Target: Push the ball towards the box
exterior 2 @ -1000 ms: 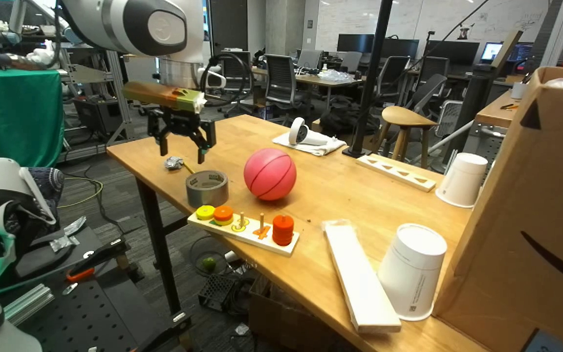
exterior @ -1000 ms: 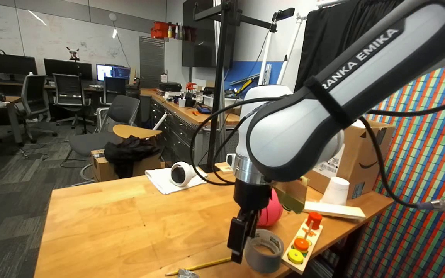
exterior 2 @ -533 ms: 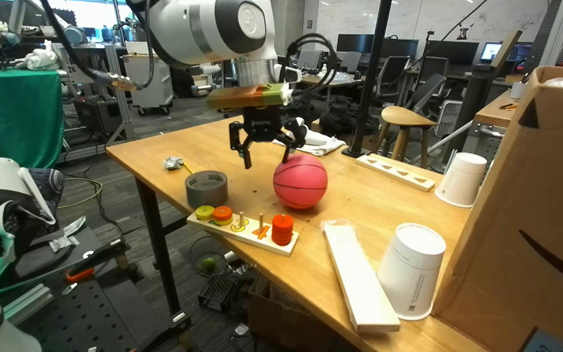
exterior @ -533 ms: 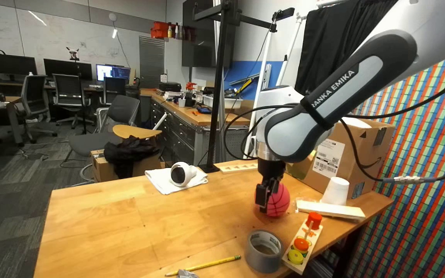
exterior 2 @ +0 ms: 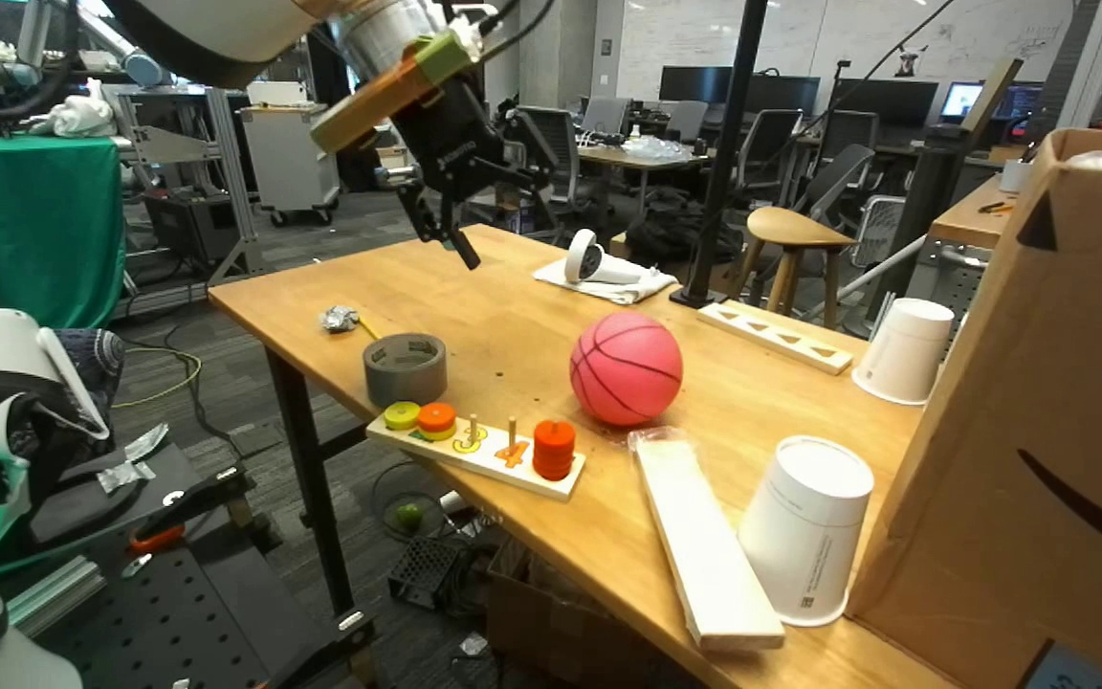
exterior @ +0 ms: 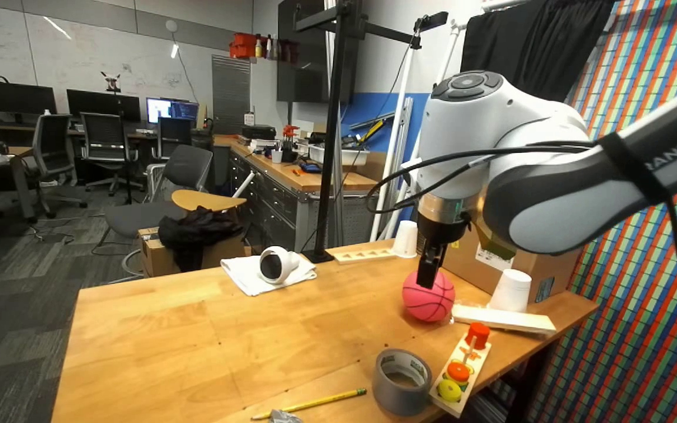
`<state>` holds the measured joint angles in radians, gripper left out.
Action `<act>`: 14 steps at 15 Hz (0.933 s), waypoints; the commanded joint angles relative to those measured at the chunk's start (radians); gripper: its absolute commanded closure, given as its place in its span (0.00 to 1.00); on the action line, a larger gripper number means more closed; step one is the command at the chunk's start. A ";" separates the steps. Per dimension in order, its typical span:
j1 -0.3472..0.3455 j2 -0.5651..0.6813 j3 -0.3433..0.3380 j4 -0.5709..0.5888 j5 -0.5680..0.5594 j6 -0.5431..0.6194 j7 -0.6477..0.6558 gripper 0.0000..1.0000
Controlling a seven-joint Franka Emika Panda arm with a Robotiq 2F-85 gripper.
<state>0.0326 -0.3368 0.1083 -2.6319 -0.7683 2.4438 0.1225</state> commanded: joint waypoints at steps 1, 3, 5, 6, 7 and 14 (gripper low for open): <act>0.047 -0.097 0.078 -0.081 -0.004 -0.007 0.080 0.00; 0.079 -0.086 0.104 -0.088 0.036 -0.021 0.080 0.00; 0.099 -0.065 0.116 -0.087 0.070 -0.039 0.070 0.00; 0.100 -0.049 0.123 -0.083 0.083 -0.052 0.074 0.00; 0.102 -0.037 0.125 -0.081 0.094 -0.065 0.069 0.00; 0.117 0.099 0.103 -0.039 0.219 -0.193 -0.091 0.00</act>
<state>0.1313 -0.3112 0.2289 -2.7201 -0.6188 2.3261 0.1399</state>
